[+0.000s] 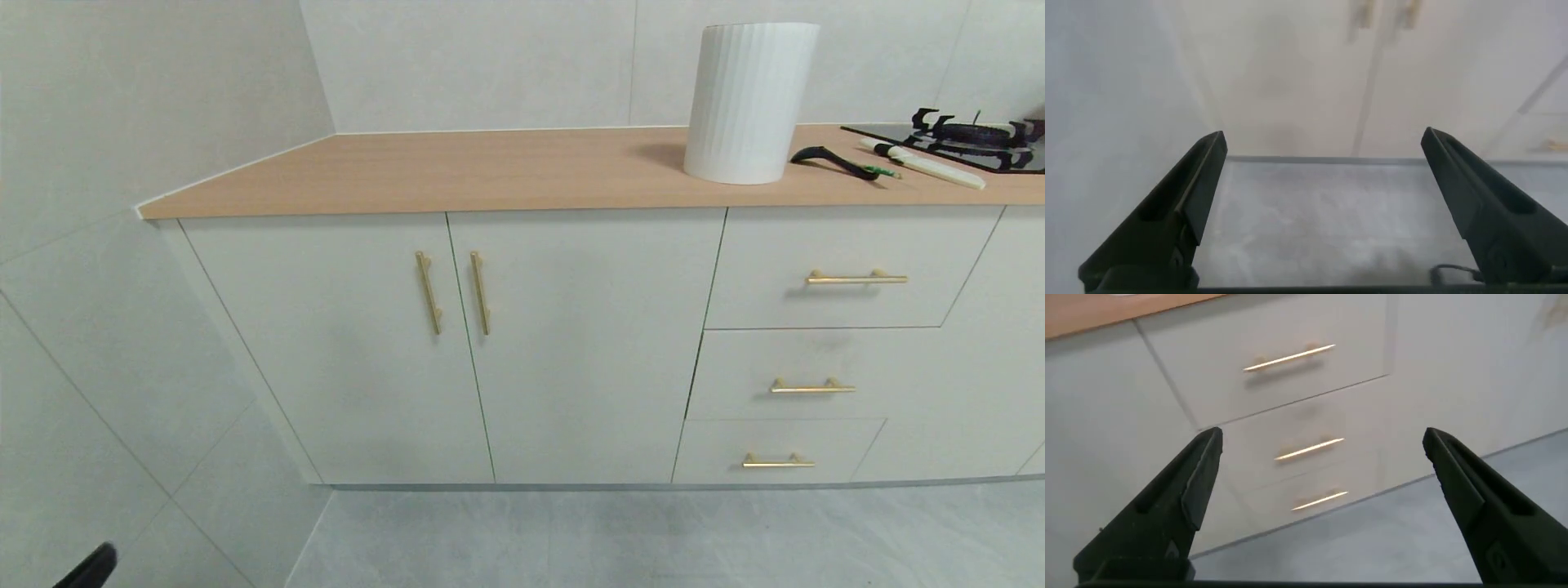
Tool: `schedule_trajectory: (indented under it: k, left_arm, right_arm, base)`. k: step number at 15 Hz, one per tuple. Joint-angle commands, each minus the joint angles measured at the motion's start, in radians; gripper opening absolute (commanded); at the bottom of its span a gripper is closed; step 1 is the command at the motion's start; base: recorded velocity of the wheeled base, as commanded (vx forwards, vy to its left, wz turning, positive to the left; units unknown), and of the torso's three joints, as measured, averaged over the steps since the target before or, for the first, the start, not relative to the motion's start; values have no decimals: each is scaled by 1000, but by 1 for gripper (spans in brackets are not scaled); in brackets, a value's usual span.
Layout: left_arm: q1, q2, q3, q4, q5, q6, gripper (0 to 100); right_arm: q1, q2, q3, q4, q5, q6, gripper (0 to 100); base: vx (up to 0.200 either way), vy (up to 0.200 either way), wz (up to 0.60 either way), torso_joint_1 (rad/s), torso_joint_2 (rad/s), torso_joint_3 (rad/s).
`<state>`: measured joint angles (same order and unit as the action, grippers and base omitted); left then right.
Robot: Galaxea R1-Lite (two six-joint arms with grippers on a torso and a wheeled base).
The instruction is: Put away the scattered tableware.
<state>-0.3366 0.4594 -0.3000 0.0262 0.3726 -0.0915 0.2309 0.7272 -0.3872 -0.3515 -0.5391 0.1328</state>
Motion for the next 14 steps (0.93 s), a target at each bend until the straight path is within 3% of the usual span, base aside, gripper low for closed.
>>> schedule_trajectory:
  k: [1,3,5,6,7,10,11,14]
  left_arm:
    - [156,-366,12,239,-11,13,100]
    - [171,-361,10,236,2,-2,100]
    - [274,-369,9,224,-6,7,100]
    - [326,-415,16,225,-27,33,100]
    - [341,-459,41,227,-64,64,100]
    - [341,-459,114,216,-73,32,100]
    - [341,-459,168,205,-95,52,100]
    - [341,-459,211,112,-251,64,100]
  right_arm:
    - [-65,-578,126,270,10,-203,100]
    - [-87,-629,125,350,-5,-205,100]
    - [-162,-634,130,342,-58,-160,100]
    - [-214,-681,146,355,-31,-163,100]
    - [-237,-723,192,367,5,-165,100]
    - [-235,-726,314,313,8,-124,100]
    - [-235,-726,363,289,34,-120,100]
    - [-235,-726,387,304,79,-82,100]
  base:
    - [0,0,0,0,0,0]
    - [0,0,0,0,0,0]
    - [0,0,0,0,0,0]
    - [0,0,0,0,0,0]
    - [0,0,0,0,0,0]
    - [0,0,0,0,0,0]
    - [0,0,0,0,0,0]
    - [0,0,0,0,0,0]
